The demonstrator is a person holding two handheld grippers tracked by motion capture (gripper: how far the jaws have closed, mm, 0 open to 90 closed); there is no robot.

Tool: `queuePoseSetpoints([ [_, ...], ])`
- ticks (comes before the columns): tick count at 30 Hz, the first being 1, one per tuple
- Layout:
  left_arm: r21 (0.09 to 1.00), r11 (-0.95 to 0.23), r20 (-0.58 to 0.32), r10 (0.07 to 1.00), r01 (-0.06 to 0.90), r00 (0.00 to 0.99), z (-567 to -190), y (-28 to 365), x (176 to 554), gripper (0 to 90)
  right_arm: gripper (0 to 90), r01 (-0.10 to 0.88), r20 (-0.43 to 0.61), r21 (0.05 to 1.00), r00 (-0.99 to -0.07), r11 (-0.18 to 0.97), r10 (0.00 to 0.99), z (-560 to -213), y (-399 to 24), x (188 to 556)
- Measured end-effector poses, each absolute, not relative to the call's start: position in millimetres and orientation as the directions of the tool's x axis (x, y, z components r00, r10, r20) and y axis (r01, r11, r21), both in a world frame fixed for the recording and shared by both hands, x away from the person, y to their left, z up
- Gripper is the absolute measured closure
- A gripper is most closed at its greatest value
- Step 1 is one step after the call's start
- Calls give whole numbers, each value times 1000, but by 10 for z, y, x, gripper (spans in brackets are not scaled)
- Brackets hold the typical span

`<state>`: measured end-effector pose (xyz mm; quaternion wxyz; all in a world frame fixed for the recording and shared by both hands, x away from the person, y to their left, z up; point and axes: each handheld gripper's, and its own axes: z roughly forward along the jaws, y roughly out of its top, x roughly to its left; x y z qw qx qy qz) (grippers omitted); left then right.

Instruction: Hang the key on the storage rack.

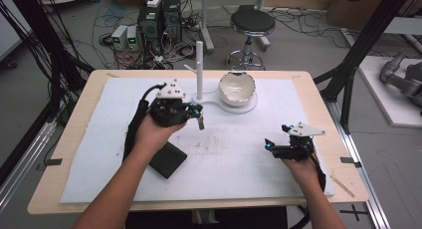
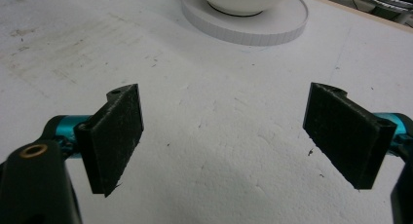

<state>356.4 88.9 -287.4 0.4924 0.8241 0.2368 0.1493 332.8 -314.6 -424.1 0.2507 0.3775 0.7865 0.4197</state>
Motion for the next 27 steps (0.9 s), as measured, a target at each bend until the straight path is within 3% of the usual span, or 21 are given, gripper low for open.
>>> queuePoseSetpoints([
  [13, 885, -397, 46, 592, 242, 804, -2424, 867, 4216, 879, 151, 384, -76, 848, -594, 365, 801, -4254, -3148, 3347],
  [27, 879, -405, 78, 641, 251, 763, -2274, 828, 4606, 880, 151, 390, -78, 843, -593, 371, 801, -4264, -3138, 3345],
])
